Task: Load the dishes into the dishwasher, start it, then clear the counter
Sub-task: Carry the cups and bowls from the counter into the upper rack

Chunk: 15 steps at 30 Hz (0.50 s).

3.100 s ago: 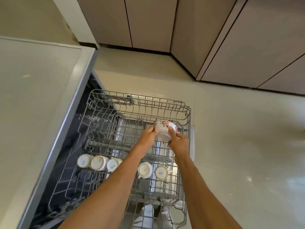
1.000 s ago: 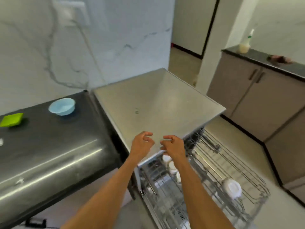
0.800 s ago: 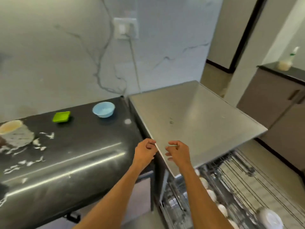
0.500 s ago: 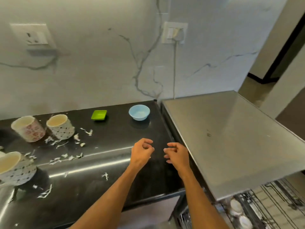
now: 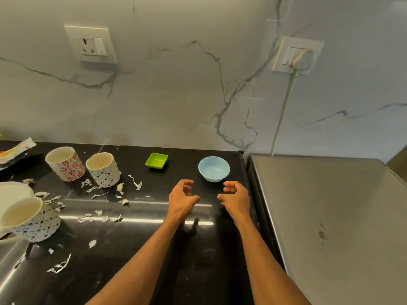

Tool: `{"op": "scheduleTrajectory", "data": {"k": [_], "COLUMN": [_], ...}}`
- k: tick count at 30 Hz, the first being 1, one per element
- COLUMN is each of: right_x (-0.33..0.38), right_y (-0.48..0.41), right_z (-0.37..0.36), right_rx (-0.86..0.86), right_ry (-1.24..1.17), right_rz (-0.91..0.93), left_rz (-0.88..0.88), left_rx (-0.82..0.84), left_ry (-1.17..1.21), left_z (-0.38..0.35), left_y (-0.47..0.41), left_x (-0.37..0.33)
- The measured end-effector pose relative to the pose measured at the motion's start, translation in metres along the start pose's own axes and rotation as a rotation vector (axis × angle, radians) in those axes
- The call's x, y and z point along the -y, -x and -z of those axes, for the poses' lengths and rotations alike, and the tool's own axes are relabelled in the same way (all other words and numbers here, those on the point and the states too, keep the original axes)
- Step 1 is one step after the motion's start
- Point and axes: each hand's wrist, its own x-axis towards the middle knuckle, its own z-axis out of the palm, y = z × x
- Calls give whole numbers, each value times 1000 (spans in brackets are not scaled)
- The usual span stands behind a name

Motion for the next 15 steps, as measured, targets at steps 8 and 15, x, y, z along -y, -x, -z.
{"op": "scheduleTrajectory", "data": {"k": [8, 15], "right_x": [10, 15], "right_y": [-51, -83], "right_z": [-5, -10], "right_rx": [-5, 113], "right_ry": [22, 90], "right_rz": [-15, -100], "left_rz": [83, 139], "left_rx": [10, 137], "left_ry": [24, -25], "left_z": [-10, -24], "left_y": [-43, -78], "left_x": [-7, -11]}}
